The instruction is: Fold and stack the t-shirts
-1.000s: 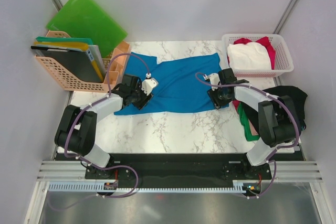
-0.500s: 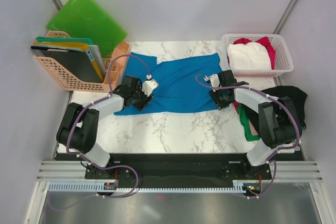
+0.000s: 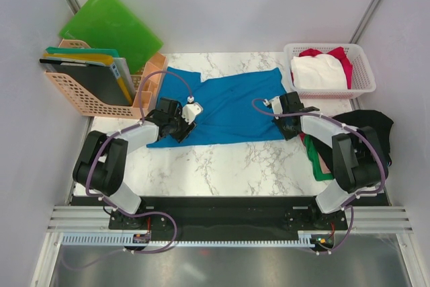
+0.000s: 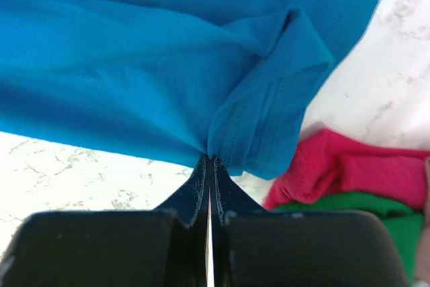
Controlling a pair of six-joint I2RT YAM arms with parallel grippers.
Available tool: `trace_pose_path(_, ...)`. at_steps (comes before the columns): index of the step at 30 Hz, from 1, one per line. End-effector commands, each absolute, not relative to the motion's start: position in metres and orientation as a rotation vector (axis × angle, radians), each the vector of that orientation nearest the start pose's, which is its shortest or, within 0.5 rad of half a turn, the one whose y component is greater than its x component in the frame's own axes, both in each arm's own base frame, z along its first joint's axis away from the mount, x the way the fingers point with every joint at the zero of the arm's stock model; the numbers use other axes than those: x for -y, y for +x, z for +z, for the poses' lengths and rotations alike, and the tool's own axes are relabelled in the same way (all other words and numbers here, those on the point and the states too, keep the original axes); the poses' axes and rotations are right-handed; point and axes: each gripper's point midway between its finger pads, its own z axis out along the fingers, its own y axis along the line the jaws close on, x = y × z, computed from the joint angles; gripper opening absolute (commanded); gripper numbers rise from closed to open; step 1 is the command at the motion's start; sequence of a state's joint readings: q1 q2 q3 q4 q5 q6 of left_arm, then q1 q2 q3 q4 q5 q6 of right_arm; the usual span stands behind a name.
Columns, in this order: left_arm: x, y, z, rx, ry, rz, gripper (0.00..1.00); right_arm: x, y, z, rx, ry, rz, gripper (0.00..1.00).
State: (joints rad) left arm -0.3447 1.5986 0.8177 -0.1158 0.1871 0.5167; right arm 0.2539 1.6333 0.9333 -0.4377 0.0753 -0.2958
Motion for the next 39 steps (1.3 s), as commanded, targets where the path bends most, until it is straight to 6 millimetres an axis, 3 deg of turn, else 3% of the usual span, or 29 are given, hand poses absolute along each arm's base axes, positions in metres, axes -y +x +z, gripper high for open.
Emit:
trace_pose_path(1, 0.146, 0.352, 0.032, -2.158, 1.084, -0.181, 0.60, -0.043, 0.330, 0.043, -2.556, -0.692, -0.241, 0.00)
trace_pose_path(9, 0.144, 0.348, 0.028, -2.160, 1.089, -0.180, 0.60, -0.031, 0.326, 0.057, -2.542, -0.676, -0.329, 0.00)
trace_pose_path(20, 0.144, 0.350, 0.032, -2.144, 1.095, -0.167, 0.60, -0.009, 0.299, 0.043, -2.626, -0.740, -0.423, 0.01)
trace_pose_path(22, 0.143, 0.350, 0.032, -2.144, 1.094, -0.166, 0.60, -0.008, 0.296, 0.038, -2.646, -0.744, -0.422, 0.10)
trace_pose_path(26, 0.143, 0.348, 0.032, -2.145, 1.095, -0.168, 0.60, -0.014, 0.293, 0.035, -2.656, -0.735, -0.369, 0.54)
trace_pose_path(29, 0.141, 0.345, 0.030, -2.151, 1.105, -0.162, 0.60, -0.014, 0.293, 0.036, -2.652, -0.712, -0.373, 0.60)
trace_pose_path(34, 0.138, 0.344, 0.032, -2.146, 1.105, -0.143, 0.60, -0.006, 0.293, 0.047, -2.636, -0.662, -0.435, 0.59)
trace_pose_path(39, 0.131, 0.331, 0.043, -2.124, 1.077, -0.124, 0.60, -0.030, 0.289, 0.089, -2.534, -0.648, -0.228, 0.59)
